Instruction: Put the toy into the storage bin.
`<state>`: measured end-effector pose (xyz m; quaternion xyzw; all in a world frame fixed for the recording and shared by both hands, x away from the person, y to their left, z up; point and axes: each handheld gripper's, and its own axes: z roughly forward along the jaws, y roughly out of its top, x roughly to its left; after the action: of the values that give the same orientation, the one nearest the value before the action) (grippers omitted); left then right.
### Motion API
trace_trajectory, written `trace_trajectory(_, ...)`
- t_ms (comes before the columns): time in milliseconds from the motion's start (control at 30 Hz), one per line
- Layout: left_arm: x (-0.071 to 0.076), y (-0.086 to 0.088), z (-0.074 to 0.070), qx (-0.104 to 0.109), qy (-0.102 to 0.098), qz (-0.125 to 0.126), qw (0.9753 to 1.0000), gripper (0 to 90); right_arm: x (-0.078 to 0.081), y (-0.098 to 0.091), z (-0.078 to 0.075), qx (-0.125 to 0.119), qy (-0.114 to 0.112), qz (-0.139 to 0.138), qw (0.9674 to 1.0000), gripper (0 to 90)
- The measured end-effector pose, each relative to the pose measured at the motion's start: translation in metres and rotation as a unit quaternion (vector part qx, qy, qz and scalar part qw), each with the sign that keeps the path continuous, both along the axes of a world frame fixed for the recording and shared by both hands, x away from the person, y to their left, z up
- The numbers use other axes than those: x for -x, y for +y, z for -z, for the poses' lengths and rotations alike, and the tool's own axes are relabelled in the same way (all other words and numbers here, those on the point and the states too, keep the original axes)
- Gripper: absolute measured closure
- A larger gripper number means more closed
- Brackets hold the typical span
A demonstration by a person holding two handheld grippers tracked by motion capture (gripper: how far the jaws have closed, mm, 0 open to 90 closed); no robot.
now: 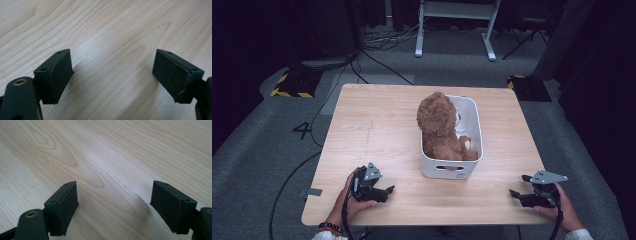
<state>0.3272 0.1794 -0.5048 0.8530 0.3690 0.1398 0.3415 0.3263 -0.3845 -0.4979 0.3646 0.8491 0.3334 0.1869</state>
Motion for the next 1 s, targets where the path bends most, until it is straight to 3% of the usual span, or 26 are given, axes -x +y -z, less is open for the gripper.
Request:
trace_trajectory(233,0.0,0.0,0.0,0.0,0.0,0.0,1.0,16.6,0.004,-0.012,0.007,-0.038,0.003,0.026,0.9989,17.1)
trace_trajectory(700,0.0,0.0,0.0,0.0,0.0,0.0,1.0,16.6,0.01,-0.035,0.008,-0.041,0.0,0.079,0.996,16.7)
trace_trajectory(1000,0.0,0.0,0.0,0.0,0.0,0.0,1.0,16.6,0.01,-0.035,0.008,-0.041,-0.001,0.086,0.9955,16.4)
